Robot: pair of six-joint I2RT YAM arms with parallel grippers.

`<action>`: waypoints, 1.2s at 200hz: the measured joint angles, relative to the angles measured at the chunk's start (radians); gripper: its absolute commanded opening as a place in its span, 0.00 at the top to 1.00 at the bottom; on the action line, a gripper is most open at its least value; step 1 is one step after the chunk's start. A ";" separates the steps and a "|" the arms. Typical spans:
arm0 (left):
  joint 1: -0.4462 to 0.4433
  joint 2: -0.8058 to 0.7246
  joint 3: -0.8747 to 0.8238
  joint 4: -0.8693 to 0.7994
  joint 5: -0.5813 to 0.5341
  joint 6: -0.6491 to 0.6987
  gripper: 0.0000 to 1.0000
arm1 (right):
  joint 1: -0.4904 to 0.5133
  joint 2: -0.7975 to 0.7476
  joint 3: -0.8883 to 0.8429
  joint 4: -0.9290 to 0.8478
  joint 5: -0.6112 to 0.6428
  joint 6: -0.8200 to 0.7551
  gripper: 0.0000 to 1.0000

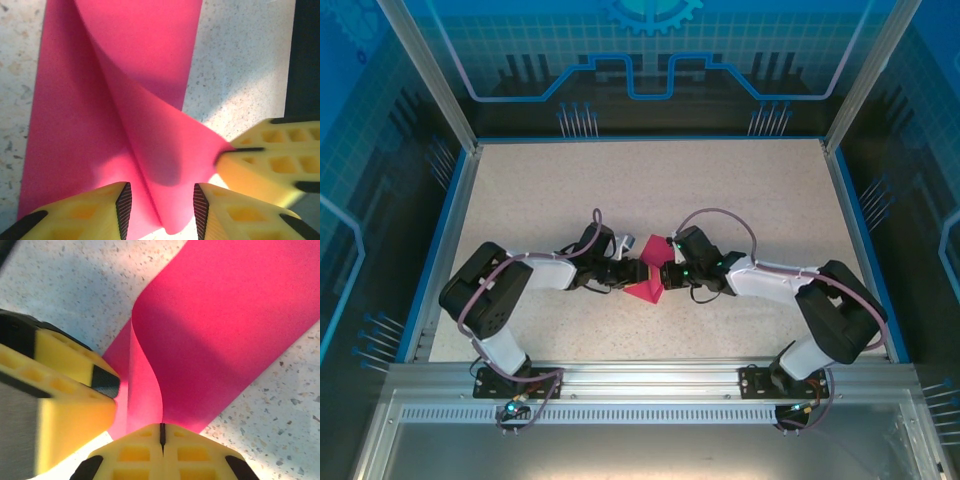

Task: Fold a paper plane with a square sheet of paper (pick it up from the middle)
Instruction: Fold the triangle a second time at the center of the table.

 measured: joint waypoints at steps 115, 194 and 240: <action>-0.039 -0.035 0.000 0.007 0.000 -0.006 0.69 | -0.003 0.091 0.053 -0.037 0.045 -0.050 1.00; -0.050 -0.035 0.001 0.008 0.000 -0.006 0.74 | -0.010 0.138 0.067 -0.044 0.048 -0.068 1.00; -0.057 -0.025 0.019 0.015 0.000 -0.007 0.78 | -0.013 0.143 0.084 -0.048 0.049 -0.075 1.00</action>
